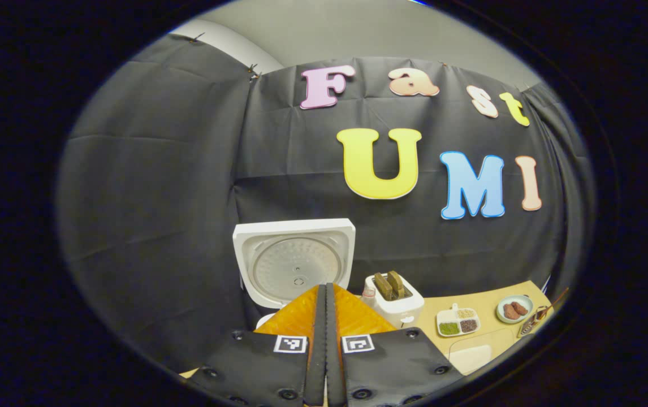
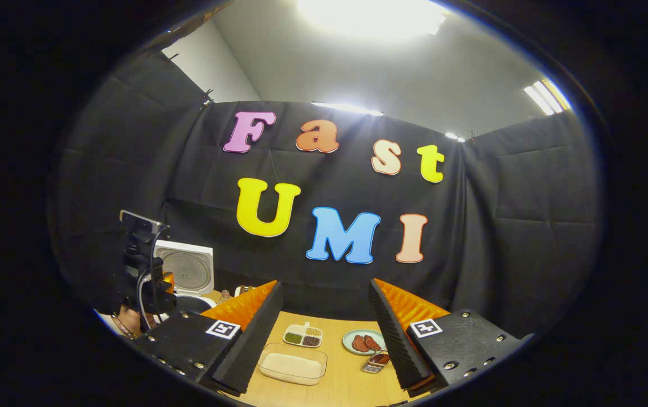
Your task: Close the left gripper, press the button to open the rice cooker; take a wooden spoon from the chopstick holder with the right hand, scoop a spoonful of rice and pour it into the rice cooker, then put the wooden spoon back into the chopstick holder.
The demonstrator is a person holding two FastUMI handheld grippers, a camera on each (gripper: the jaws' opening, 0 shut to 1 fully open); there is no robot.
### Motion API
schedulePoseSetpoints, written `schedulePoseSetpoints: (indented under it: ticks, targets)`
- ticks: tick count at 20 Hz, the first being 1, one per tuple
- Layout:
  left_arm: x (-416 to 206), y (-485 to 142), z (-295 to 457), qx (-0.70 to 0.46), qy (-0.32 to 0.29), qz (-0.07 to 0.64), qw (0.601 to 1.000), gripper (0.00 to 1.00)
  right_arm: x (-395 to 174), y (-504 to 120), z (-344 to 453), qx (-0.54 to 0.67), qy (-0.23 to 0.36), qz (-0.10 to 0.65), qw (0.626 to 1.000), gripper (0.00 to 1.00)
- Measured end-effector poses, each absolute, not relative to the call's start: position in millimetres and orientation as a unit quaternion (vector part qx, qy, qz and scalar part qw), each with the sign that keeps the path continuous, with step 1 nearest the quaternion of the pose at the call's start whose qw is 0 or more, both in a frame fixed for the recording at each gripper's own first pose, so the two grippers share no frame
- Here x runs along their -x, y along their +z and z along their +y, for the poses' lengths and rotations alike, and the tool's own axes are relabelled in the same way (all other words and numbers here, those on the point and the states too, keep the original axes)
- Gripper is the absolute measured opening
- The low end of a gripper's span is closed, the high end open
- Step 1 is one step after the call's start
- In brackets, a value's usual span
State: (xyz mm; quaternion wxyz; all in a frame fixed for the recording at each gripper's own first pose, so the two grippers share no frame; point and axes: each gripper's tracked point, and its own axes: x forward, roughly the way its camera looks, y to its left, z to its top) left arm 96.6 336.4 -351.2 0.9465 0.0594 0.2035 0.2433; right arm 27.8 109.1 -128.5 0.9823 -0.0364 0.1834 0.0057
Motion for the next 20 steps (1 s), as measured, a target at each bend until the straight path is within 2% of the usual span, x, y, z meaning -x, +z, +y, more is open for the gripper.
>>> schedulePoseSetpoints:
  ticks: [8, 15, 18, 19, 20]
  targets:
    - [-68, -309, 296, -0.062, 0.278, 0.197, 0.938, 0.09, -34, -165, 41, 0.005, 0.015, 0.194, 0.981, 0.93]
    - [-19, -262, 219, -0.042, 0.329, 0.193, 0.924, 0.1, -51, -222, -35, -0.015, 0.045, 0.196, 0.979, 0.93]
    - [0, -234, 187, -0.073, 0.344, 0.183, 0.918, 0.21, -61, -253, -55, -0.018, 0.064, 0.196, 0.978, 0.93]
    - [3, -224, 177, -0.088, 0.345, 0.181, 0.917, 0.22, -64, -263, -62, -0.016, 0.065, 0.197, 0.978, 0.93]
    - [6, -215, 168, -0.101, 0.348, 0.177, 0.915, 0.31, -67, -273, -70, -0.013, 0.063, 0.199, 0.978, 0.94]
